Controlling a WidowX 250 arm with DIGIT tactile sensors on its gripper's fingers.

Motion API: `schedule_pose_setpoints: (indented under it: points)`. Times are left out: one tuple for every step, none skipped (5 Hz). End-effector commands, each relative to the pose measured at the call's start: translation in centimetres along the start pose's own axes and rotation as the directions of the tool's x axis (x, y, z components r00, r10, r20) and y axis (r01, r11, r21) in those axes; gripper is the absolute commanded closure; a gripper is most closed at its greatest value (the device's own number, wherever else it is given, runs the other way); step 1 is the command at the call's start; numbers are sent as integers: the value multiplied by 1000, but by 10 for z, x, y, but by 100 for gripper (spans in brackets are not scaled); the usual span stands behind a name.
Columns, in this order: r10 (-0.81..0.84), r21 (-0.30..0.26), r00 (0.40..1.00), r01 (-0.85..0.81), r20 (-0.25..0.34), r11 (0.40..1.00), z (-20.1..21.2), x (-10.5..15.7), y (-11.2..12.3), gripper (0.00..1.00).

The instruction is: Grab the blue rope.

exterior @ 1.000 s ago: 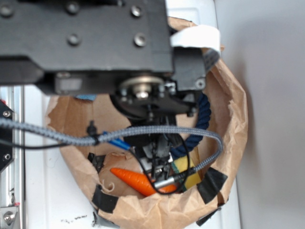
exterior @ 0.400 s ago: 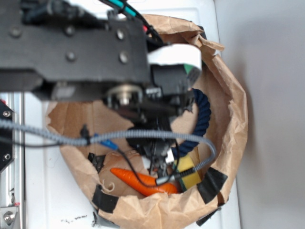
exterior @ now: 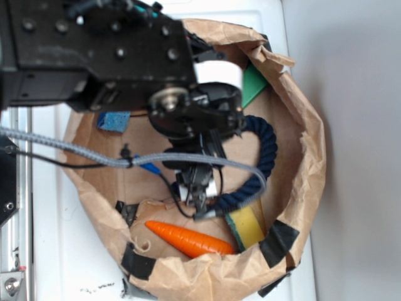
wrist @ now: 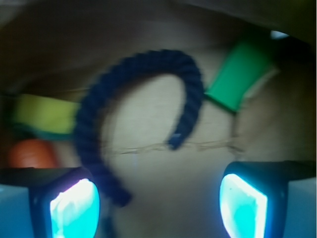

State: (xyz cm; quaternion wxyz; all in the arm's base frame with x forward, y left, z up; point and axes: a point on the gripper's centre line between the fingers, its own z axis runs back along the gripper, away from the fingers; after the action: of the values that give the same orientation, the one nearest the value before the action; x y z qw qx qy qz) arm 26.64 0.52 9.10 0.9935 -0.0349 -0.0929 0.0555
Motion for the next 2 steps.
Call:
schedule_pose_setpoints:
  points:
    - [-154, 3, 988, 154, -21, 988, -27, -23, -30, 0]
    - [-177, 56, 984, 175, 29, 983, -39, -38, -44, 0]
